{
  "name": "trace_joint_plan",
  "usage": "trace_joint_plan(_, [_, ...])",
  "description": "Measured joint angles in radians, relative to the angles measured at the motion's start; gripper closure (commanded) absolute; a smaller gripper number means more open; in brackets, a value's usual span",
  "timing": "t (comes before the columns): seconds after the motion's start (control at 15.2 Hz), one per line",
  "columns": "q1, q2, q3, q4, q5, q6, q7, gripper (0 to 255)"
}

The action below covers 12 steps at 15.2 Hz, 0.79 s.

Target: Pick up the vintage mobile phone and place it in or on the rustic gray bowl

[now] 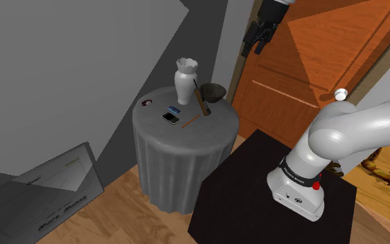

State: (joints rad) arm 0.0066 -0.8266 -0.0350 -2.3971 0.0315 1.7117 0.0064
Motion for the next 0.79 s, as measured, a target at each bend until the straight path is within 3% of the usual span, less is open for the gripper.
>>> trace_joint_plan(0.2, [-0.001, 0.020, -0.014, -0.022, -0.010, 0.046, -0.023, 0])
trace_joint_plan(0.79, [0.001, 0.218, -0.101, -0.115, -0.054, 0.379, -0.172, 0])
